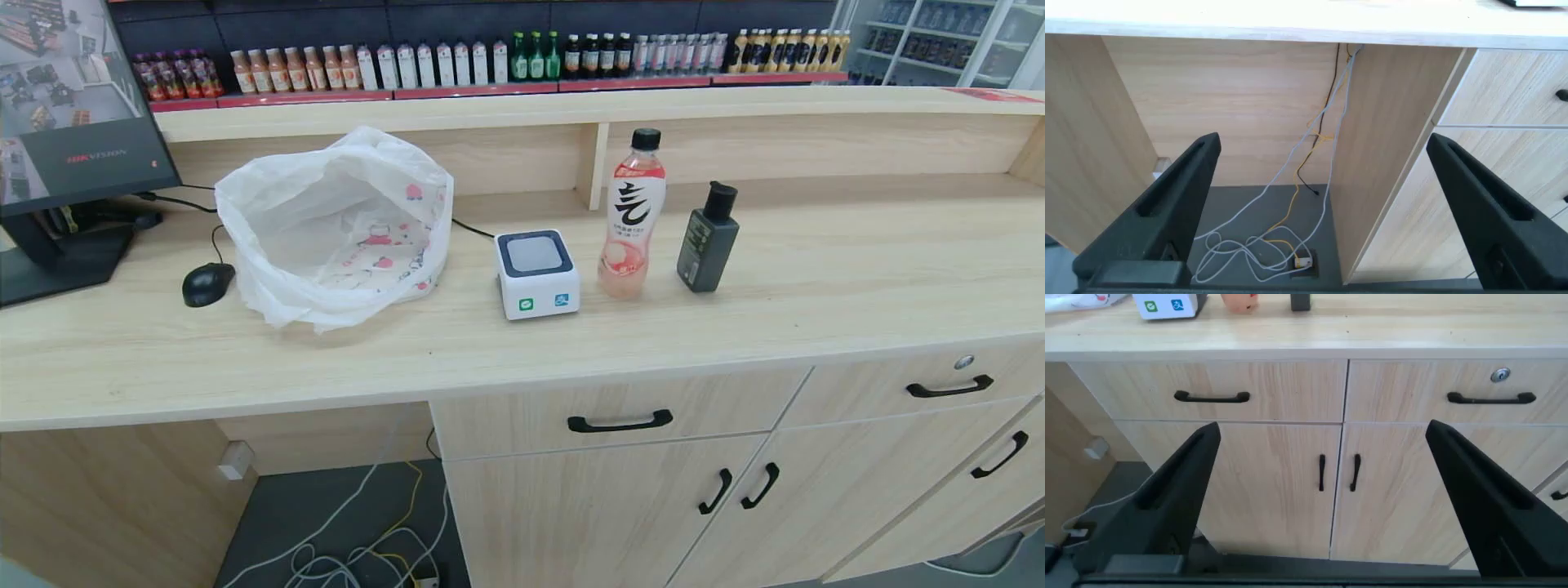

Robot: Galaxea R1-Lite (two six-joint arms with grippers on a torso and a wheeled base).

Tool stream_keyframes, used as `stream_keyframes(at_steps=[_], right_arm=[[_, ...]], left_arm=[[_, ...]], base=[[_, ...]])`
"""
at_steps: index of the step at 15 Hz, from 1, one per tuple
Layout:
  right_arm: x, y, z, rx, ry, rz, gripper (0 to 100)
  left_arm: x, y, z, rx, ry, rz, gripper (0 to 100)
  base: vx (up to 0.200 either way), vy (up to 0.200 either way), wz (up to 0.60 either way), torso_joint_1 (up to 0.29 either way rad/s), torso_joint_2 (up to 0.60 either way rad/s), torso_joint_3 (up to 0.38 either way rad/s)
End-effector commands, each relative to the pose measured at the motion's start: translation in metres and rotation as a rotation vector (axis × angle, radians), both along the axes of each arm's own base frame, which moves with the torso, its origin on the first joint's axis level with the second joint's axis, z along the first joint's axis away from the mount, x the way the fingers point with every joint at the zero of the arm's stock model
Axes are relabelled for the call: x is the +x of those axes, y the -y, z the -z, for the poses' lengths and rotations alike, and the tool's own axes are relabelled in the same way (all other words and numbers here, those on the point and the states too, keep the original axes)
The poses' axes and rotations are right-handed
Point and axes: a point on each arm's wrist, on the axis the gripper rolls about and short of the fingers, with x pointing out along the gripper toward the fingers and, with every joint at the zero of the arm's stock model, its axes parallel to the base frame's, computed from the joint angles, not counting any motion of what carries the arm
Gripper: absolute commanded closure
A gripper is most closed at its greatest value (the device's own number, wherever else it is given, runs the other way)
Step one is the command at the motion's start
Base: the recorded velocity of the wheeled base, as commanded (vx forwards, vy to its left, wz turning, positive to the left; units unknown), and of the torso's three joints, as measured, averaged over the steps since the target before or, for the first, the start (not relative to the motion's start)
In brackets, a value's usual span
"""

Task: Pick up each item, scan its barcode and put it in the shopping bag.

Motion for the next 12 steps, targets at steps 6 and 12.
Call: stream_keyframes(at_steps=[6,12], right_arm=[[0.11,-0.009,-0.032,-0.124,-0.164,-0.088,0],[0.167,-0.028,-0.074,-0.143,-0.064,-0.155,0]], left_arm=[[0.0,0.0,0.0,0.0,0.0,0.0,0],[0.0,0.0,0.0,0.0,0.0,0.002,0]], base=[[0.0,0.0,0.0,0.0,0.0,0.0],[0.0,0.0,0.0,0.0,0.0,0.0]])
